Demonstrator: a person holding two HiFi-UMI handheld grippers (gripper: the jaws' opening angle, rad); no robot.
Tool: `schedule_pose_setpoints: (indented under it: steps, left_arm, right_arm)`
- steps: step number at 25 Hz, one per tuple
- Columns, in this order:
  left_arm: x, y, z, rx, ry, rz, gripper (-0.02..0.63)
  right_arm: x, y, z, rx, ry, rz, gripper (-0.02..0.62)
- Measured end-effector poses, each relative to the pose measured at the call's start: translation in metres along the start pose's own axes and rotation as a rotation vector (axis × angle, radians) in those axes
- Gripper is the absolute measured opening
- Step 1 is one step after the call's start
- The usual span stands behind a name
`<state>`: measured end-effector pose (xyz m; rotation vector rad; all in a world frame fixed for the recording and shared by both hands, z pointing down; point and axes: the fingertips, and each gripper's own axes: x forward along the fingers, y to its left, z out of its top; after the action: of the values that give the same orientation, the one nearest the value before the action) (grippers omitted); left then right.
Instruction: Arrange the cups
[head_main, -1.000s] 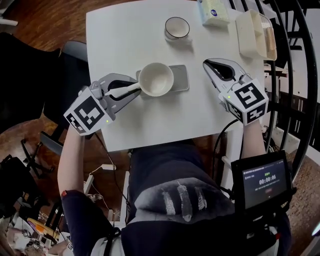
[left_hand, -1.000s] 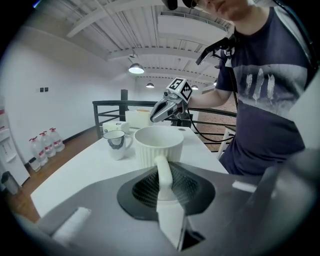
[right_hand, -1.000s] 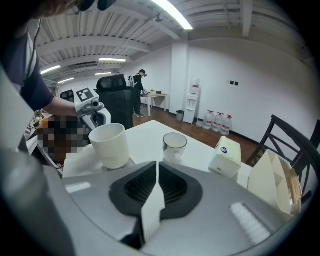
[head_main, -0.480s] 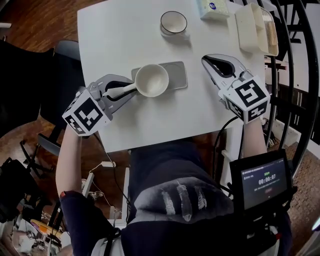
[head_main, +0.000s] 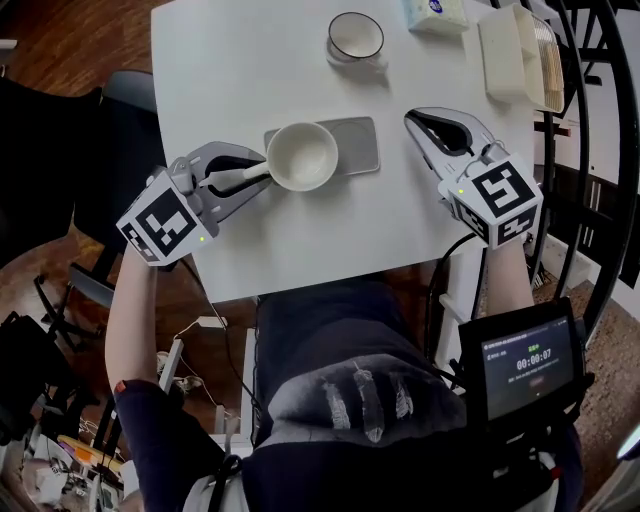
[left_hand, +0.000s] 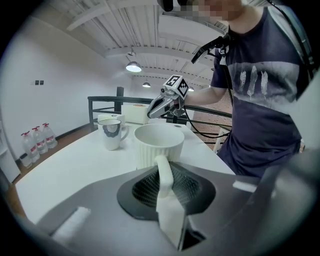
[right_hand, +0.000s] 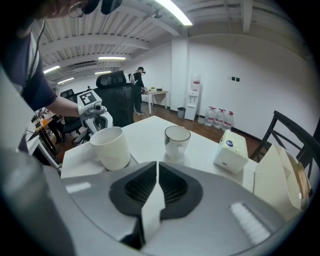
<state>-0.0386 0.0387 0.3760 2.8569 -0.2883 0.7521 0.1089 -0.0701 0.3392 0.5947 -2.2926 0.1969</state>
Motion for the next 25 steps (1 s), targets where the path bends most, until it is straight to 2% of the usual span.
schedule_pose_setpoints:
  steps: [12,21,25]
  left_arm:
    - [-0.006,-0.004,-0.005,0.027,0.023,-0.013,0.058]
    - [-0.009,-0.006,-0.006,0.007,0.021,-0.023,0.063]
    - [-0.011,-0.005,-0.002,-0.04,0.0,0.0,0.075]
  right_arm:
    - [0.003,0.009,0.004,-0.005,0.002,-0.001,0.015]
    - [0.004,0.008,0.001,0.004,-0.003,-0.003,0.015]
    - [0.002,0.007,0.003,0.011,-0.015,0.003,0.015]
